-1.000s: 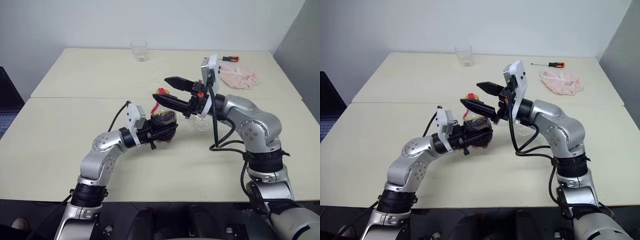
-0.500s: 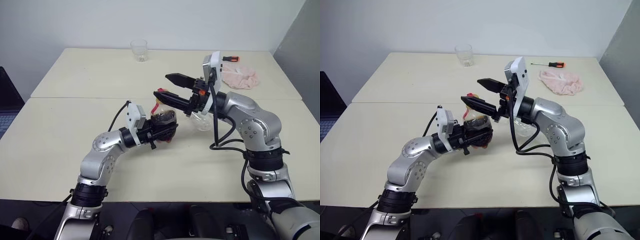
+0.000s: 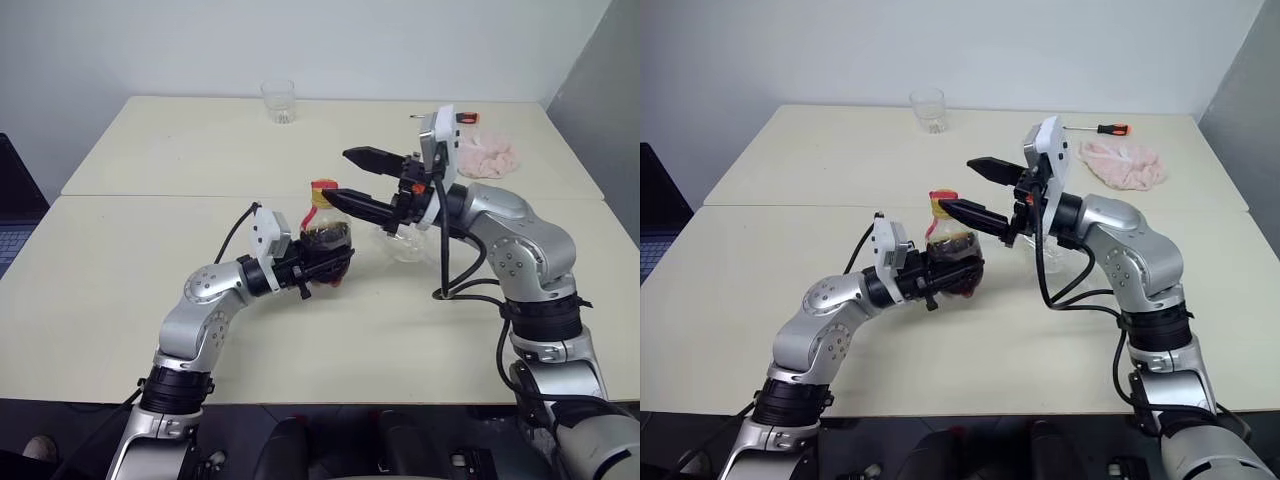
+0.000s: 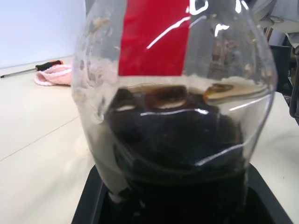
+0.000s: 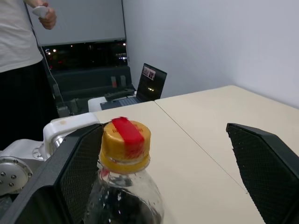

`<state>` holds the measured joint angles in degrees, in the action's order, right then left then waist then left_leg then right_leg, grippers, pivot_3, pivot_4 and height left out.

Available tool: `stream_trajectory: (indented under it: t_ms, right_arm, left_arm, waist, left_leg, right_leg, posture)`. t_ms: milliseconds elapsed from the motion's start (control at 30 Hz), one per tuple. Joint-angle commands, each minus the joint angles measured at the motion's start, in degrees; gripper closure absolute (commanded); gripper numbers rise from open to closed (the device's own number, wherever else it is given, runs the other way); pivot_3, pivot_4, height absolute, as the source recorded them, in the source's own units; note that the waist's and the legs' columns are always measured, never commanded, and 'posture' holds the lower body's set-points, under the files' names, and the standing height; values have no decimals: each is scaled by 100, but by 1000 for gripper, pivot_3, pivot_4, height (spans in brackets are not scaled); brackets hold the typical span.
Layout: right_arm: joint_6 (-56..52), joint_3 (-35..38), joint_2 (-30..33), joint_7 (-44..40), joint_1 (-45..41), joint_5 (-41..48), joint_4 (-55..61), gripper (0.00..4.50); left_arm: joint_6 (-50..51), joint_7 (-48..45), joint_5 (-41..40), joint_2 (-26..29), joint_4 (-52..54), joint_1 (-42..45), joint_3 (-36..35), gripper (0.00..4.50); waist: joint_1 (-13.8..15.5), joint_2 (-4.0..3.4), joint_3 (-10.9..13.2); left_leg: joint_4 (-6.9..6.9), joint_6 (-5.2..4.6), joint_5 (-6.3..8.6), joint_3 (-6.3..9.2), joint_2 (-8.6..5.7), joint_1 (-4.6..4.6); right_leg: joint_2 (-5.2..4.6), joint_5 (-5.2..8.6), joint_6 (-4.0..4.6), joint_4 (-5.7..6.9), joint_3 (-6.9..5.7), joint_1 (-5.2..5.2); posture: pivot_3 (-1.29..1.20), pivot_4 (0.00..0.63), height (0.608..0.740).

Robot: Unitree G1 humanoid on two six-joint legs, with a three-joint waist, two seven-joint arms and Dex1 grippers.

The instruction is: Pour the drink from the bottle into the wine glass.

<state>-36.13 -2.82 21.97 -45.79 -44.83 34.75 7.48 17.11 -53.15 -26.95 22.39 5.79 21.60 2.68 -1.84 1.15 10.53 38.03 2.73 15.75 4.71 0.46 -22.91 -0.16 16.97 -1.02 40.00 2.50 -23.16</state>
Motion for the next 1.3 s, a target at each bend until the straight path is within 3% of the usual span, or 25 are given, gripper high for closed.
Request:
stream_trajectory:
  t_ms: [33,567,933,1300]
  right_arm:
    - [2,184,180,26,90,-108,-133,21]
    - [-278,439,381,-185,279,246,87,21]
    - [-810,749,310,-277,467,1309,783,21]
    - [-73,110,-356,108,141,545,590,21]
  left_arm:
    - [-190,-90,-180,11,320,108,-168,2801]
    - [-196,-156,-158,16,328,59,-193,2801]
    - [-252,-198,-143,114,184,63,-293,2801]
    - [-271,-155,-102,15,111,189,-202,2801]
  waist:
    - [2,0,0]
    - [0,0,0]
    - [0,0,0]
    - [-6,0,0]
  left_leg:
    - [0,0,0,-1,0,0]
    - [0,0,0,-5,1,0]
    - [-1,-1,0,-4,2,0]
    - [1,0,0,-4,1,1]
  right_leg:
    - [0,0,0,0,0,0]
    - [1,0,0,0,1,0]
    - [2,0,0,0,0,0]
    - [2,0,0,1,1,0]
  posture:
    - [0,150,740]
    - [0,150,740]
    - [0,150,740]
    - [0,150,740]
